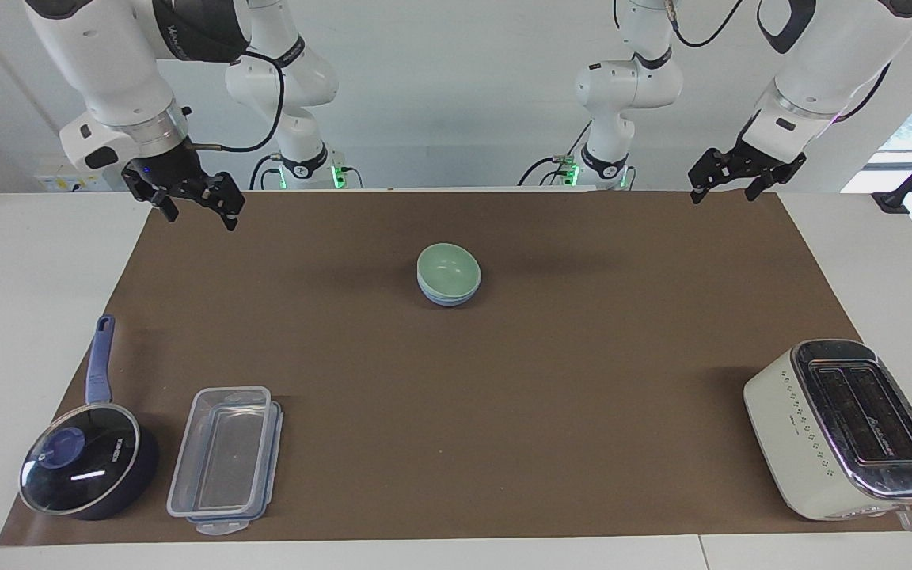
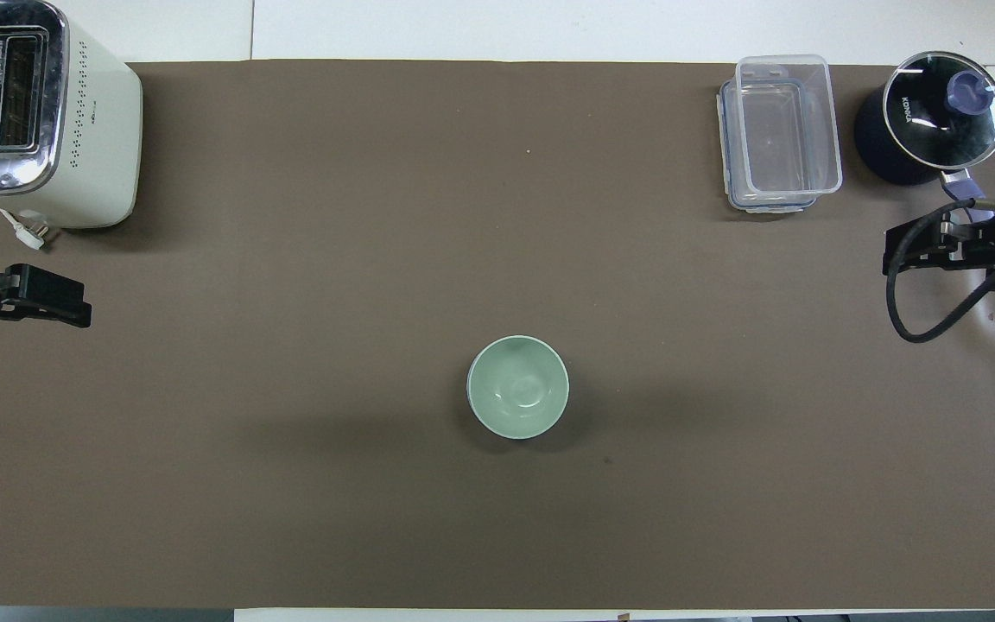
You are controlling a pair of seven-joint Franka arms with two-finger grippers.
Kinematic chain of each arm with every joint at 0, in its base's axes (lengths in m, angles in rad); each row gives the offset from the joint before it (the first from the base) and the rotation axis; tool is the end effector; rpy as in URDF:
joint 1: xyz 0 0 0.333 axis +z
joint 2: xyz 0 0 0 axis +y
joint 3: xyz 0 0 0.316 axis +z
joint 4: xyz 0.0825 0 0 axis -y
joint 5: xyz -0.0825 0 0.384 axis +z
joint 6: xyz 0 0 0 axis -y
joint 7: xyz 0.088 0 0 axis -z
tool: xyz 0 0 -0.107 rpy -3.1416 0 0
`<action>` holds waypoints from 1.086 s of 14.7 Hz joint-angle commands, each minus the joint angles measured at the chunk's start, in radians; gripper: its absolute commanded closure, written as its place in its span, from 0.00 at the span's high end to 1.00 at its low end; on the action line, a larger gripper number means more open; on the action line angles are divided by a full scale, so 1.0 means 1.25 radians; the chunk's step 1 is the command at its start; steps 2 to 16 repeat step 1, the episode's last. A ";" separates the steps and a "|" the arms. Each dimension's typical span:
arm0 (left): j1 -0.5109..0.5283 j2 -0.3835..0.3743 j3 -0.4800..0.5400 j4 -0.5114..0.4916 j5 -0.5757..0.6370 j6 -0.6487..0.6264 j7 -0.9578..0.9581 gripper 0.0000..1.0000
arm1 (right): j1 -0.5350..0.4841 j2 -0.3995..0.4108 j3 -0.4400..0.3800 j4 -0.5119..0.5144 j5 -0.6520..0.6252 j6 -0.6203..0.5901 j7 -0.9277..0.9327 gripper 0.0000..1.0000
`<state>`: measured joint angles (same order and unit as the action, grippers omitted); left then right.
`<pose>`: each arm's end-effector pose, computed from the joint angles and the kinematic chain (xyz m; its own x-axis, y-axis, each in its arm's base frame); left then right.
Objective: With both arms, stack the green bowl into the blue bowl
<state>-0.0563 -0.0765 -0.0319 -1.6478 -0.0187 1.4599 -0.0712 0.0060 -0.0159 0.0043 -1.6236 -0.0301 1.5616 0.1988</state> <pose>0.5155 -0.0484 0.6206 0.9935 -0.0182 -0.1121 -0.0173 -0.9998 0.0083 0.5472 0.0024 0.6077 0.9815 -0.1876 -0.0392 -0.1861 -0.9818 0.0387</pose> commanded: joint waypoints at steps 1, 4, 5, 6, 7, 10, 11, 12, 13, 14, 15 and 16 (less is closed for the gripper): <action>0.011 -0.024 -0.005 -0.028 -0.006 0.011 -0.002 1.00 | -0.012 -0.018 0.009 -0.022 -0.013 0.004 -0.022 1.00; 0.011 -0.024 -0.005 -0.028 -0.006 0.011 -0.002 1.00 | -0.012 -0.018 0.009 -0.022 -0.013 0.004 -0.022 1.00; 0.011 -0.024 -0.005 -0.028 -0.006 0.011 -0.002 1.00 | -0.012 -0.018 0.009 -0.022 -0.013 0.004 -0.022 1.00; 0.011 -0.024 -0.005 -0.028 -0.006 0.011 -0.002 1.00 | -0.012 -0.018 0.009 -0.022 -0.013 0.004 -0.022 1.00; 0.011 -0.024 -0.005 -0.028 -0.006 0.011 -0.002 1.00 | -0.012 -0.018 0.009 -0.022 -0.013 0.004 -0.022 1.00; 0.011 -0.024 -0.005 -0.028 -0.006 0.011 -0.002 1.00 | -0.012 -0.018 0.009 -0.022 -0.013 0.004 -0.022 1.00; 0.011 -0.024 -0.005 -0.028 -0.006 0.011 -0.002 1.00 | -0.012 -0.018 0.009 -0.022 -0.013 0.004 -0.022 1.00; 0.011 -0.024 -0.005 -0.028 -0.006 0.011 -0.002 1.00 | -0.012 -0.018 0.009 -0.022 -0.013 0.004 -0.022 1.00; 0.011 -0.024 -0.005 -0.028 -0.006 0.011 -0.002 1.00 | -0.012 -0.018 0.009 -0.022 -0.013 0.004 -0.022 1.00; 0.011 -0.024 -0.005 -0.028 -0.006 0.011 -0.002 1.00 | -0.012 -0.018 0.009 -0.022 -0.013 0.004 -0.022 1.00; 0.011 -0.024 -0.005 -0.028 -0.006 0.011 -0.002 1.00 | -0.012 -0.018 0.009 -0.022 -0.013 0.004 -0.022 1.00; 0.011 -0.024 -0.005 -0.028 -0.006 0.011 -0.002 1.00 | -0.012 -0.018 0.009 -0.022 -0.013 0.004 -0.022 1.00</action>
